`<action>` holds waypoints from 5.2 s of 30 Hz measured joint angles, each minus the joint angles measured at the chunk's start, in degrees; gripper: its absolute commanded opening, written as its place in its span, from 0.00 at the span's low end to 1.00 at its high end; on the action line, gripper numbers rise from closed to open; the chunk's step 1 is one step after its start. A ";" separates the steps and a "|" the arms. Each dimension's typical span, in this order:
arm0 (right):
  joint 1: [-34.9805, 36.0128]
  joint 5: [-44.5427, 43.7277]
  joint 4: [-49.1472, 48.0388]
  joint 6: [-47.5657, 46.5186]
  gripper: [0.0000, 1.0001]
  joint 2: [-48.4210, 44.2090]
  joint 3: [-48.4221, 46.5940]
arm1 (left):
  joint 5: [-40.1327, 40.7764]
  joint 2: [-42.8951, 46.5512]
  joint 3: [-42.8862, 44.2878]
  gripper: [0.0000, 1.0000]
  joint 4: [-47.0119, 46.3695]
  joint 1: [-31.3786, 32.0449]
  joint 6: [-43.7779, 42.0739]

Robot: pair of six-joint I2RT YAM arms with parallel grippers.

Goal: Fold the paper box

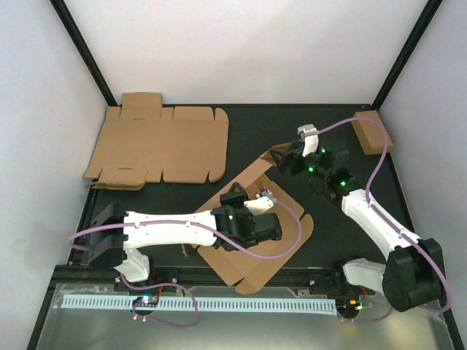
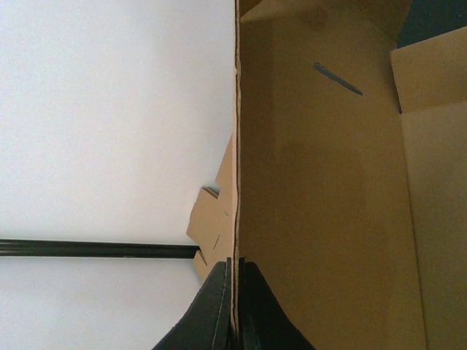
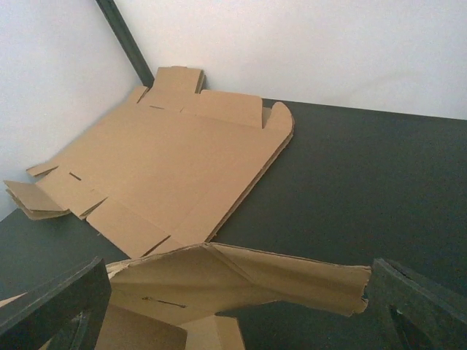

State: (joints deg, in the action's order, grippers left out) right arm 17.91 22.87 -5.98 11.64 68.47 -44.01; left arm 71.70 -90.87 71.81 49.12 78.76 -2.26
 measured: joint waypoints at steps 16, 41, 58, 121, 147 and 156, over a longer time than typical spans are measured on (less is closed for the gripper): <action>0.00 1.33 -1.60 -1.97 1.00 1.01 0.11 | 0.11 -0.28 0.07 0.01 0.52 0.13 0.83; 0.00 1.84 -1.57 -5.77 1.00 3.39 -0.35 | 0.94 -1.51 2.84 0.01 5.73 2.14 4.70; -8.76 10.36 -1.20 -12.85 0.96 10.01 -7.32 | 1.05 0.31 -0.96 0.02 1.66 2.25 2.93; -5.64 18.45 2.16 -19.63 0.01 2.62 -1.09 | -8.87 5.79 -13.55 0.02 -28.11 -8.96 -20.44; 4.13 6.97 5.81 -6.51 0.02 -2.95 -0.42 | -7.26 5.79 -12.81 0.01 -24.39 -8.96 -17.49; 6.62 4.22 9.55 -2.05 0.01 -2.75 -5.81 | -9.22 7.08 -12.24 0.01 -23.19 -10.97 -16.98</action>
State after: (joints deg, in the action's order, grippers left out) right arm 24.53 27.09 3.57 9.58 65.71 -49.82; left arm 62.48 -83.79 59.57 25.93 67.79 -19.25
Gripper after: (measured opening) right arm 0.020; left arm 0.018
